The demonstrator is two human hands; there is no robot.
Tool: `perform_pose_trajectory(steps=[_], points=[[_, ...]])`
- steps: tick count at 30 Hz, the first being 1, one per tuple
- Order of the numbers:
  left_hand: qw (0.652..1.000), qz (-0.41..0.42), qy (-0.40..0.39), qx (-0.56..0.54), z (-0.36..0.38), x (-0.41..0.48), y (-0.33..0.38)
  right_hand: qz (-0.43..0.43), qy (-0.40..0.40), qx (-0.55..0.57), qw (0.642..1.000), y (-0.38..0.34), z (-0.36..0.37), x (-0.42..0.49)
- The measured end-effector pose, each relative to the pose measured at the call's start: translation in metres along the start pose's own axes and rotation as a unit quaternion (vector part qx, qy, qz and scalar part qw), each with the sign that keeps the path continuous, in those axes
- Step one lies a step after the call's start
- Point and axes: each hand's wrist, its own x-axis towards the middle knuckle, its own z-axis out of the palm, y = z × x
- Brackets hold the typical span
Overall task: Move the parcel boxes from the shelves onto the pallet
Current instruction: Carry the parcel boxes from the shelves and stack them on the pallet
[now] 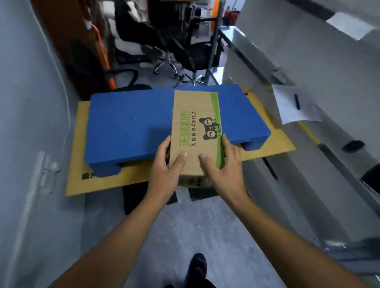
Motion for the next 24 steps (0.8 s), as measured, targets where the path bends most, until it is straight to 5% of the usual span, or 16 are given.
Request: perform_pose_trajectory(steps=[10, 24], points=[[0.99, -0.039, 0.121, 0.054, -0.129, 0.124, -0.022, -0.018, -0.14, 0.037, 0.989, -0.03, 0.172, 0.122], [0.979, -0.132, 0.153, 0.036, -0.235, 0.258, -0.068, 0.003, -0.223, 0.024, 0.974, -0.036, 0.332, 0.231]])
